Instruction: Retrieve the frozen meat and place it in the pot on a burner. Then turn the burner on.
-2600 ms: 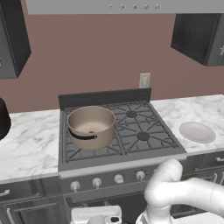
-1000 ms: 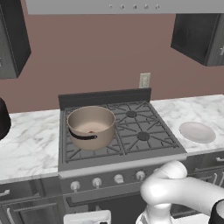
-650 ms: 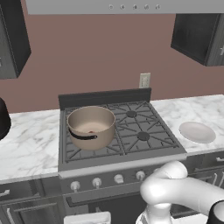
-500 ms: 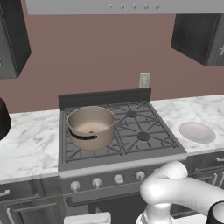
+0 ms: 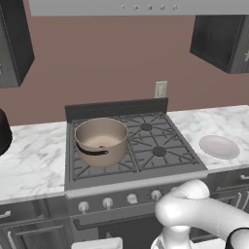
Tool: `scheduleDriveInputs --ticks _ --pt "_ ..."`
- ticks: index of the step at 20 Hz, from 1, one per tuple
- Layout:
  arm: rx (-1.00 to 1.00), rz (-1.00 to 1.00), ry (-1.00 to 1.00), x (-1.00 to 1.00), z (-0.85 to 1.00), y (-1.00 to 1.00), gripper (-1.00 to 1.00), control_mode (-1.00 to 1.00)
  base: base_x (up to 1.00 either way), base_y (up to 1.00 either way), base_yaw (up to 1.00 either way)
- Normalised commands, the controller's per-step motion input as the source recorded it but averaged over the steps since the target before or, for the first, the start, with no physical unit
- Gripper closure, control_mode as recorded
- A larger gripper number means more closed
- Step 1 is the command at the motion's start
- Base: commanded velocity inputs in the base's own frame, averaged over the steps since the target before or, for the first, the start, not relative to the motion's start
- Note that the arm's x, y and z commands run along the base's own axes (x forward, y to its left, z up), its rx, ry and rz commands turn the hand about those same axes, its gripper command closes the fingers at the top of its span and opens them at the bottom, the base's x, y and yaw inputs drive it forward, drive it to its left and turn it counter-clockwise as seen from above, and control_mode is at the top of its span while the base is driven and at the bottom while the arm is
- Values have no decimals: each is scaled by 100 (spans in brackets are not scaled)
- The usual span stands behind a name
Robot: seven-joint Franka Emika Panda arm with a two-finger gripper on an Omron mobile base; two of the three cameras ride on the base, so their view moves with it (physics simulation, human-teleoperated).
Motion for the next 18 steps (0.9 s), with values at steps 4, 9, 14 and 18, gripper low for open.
scheduleDriveInputs --ticks 4,9,14,18 --pt "-5 0 0 0 -1 25 -100 -100 0 0 0" --pt "-3 0 0 2 0 19 -100 -100 0 0 0" --pt "0 0 2 5 0 2 -100 -100 0 0 0" --pt "0 0 0 0 0 0 -100 -100 0 0 0"
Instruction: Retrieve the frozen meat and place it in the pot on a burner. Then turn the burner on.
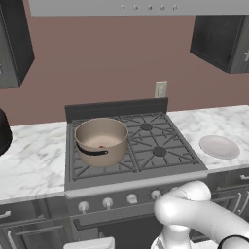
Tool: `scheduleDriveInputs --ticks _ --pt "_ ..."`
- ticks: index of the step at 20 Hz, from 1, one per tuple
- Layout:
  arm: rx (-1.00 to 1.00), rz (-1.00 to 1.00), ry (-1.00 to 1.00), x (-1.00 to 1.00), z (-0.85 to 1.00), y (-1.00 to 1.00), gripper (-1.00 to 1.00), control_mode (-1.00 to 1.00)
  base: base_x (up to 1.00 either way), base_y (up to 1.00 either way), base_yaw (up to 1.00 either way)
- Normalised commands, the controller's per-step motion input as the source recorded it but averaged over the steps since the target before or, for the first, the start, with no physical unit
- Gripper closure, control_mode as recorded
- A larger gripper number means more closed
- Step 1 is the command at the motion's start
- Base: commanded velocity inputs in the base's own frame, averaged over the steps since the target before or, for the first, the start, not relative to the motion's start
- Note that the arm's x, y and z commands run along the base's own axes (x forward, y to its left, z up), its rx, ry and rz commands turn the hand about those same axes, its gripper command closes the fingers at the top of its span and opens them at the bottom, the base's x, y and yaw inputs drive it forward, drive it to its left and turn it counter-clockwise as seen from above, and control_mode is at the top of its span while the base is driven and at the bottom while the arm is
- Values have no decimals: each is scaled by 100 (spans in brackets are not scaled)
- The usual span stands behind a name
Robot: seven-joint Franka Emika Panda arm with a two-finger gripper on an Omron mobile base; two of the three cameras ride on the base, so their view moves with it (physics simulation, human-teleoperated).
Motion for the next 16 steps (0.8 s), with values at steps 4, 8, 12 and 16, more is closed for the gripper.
scheduleDriveInputs --ticks 4,8,12,16 --pt "0 0 0 0 0 0 -100 -100 0 0 0" --pt "0 0 0 0 0 3 -100 -100 0 0 0" --pt "0 -7 -4 11 -5 31 -100 -100 0 0 0" --pt "0 -1 -2 9 -5 11 -100 -100 0 0 0"
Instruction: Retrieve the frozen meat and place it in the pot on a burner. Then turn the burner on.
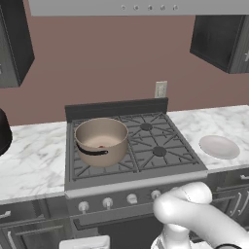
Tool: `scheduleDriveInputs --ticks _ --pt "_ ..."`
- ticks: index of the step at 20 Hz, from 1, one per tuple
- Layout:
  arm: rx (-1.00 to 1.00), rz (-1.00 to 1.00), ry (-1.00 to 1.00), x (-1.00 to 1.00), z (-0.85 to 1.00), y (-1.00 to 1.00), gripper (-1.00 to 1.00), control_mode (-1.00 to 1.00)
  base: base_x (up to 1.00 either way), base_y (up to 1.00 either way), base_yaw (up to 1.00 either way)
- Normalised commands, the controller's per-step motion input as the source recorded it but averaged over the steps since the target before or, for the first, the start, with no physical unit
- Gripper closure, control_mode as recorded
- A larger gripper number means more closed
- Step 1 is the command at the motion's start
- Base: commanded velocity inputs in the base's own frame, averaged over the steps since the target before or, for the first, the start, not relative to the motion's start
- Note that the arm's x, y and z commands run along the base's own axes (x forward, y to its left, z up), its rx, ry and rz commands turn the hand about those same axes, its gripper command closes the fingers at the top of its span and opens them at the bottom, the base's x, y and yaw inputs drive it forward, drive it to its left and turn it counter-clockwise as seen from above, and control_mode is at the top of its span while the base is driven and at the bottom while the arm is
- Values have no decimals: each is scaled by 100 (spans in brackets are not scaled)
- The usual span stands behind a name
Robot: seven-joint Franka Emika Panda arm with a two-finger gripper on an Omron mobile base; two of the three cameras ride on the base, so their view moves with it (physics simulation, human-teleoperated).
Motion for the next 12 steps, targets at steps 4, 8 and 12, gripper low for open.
scheduleDriveInputs --ticks 4,8,12 --pt "0 0 -3 9 -5 11 -100 -100 0 0 0" --pt "0 0 -2 10 0 0 -100 -100 0 0 0" --pt "0 1 -13 21 -9 0 -100 -100 0 0 0"
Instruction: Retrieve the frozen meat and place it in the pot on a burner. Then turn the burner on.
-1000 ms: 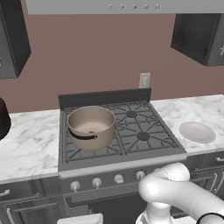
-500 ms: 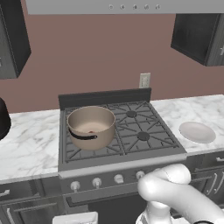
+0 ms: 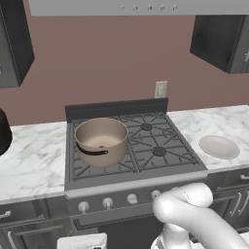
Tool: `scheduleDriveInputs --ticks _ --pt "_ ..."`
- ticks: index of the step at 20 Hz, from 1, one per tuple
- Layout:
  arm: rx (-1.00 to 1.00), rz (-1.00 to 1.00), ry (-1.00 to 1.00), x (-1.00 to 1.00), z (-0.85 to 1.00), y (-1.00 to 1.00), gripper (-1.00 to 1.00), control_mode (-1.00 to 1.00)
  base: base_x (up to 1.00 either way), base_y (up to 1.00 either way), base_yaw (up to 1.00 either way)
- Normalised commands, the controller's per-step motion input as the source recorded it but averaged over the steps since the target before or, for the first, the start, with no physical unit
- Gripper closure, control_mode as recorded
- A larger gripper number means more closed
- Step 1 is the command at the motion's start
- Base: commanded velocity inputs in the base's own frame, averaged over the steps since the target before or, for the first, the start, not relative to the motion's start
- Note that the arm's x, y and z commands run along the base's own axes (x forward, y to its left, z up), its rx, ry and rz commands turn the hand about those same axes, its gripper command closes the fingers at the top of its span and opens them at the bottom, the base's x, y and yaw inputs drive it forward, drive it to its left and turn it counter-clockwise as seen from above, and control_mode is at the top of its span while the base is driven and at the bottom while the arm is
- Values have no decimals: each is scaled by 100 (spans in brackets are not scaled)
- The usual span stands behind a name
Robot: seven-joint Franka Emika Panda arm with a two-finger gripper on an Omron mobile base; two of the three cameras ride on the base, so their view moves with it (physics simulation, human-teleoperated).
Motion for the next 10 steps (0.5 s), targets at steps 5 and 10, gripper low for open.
scheduleDriveInputs --ticks 5,10 --pt "0 1 -11 25 -10 0 -100 -100 0 0 0" --pt "0 1 -3 17 -20 0 -100 -100 0 0 0"
